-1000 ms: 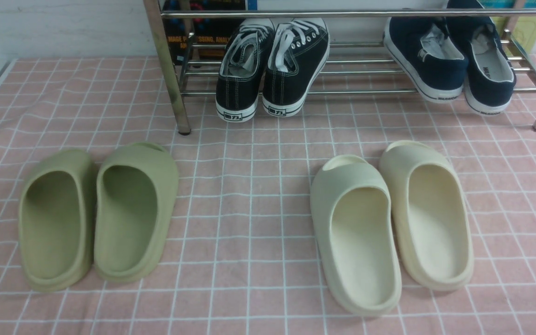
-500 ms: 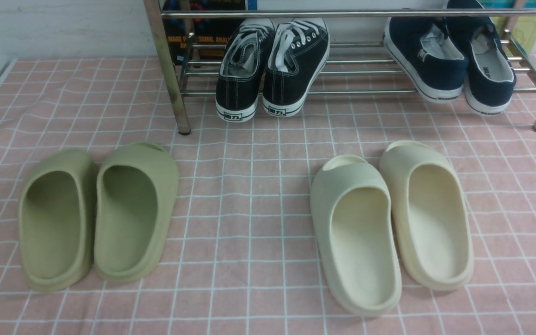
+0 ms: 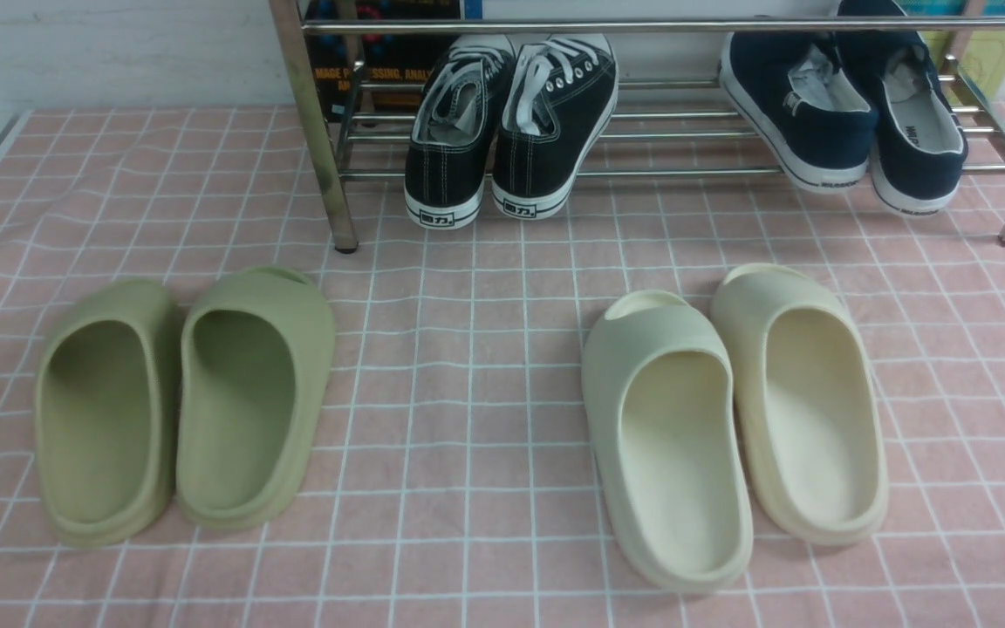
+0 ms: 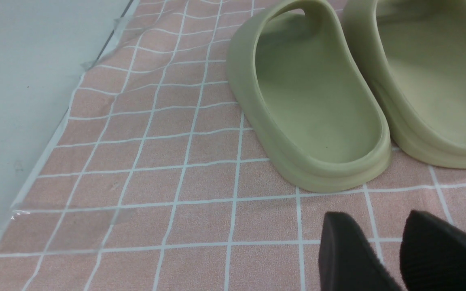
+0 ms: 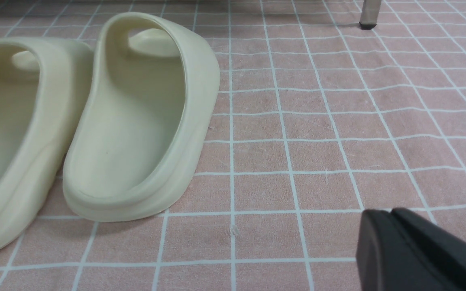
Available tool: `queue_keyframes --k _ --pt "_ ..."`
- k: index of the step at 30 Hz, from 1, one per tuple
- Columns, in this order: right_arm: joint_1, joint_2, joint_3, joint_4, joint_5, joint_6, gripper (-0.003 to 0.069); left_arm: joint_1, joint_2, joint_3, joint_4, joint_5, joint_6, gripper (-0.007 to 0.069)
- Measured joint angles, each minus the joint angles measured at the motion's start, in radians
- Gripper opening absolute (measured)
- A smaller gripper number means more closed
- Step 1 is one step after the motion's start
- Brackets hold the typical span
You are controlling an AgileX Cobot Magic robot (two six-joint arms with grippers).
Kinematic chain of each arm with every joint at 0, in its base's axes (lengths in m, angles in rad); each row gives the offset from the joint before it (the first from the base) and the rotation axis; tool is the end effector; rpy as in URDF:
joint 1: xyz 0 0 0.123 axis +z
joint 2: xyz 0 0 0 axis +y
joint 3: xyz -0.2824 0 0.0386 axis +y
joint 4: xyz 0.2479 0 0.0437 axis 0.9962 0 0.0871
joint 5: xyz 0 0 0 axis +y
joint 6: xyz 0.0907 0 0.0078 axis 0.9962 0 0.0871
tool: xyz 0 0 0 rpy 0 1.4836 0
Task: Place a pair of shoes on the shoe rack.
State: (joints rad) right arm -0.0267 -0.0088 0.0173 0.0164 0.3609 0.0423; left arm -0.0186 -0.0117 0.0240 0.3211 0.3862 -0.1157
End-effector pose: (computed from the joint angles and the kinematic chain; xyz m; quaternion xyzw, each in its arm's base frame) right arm 0.0529 -0.0009 0.1752 0.0320 0.7989 0.0116 0.6005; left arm 0.0523 0.0099 0.1727 0.0454 0.8009 0.0966 0.5892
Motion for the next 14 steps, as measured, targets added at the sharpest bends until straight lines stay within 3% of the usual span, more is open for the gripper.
queue_keyframes --k 14 --pt "0.000 0.000 0.000 0.000 0.000 0.000 0.0052 0.000 0.000 0.000 0.000 0.000 0.000 0.0239"
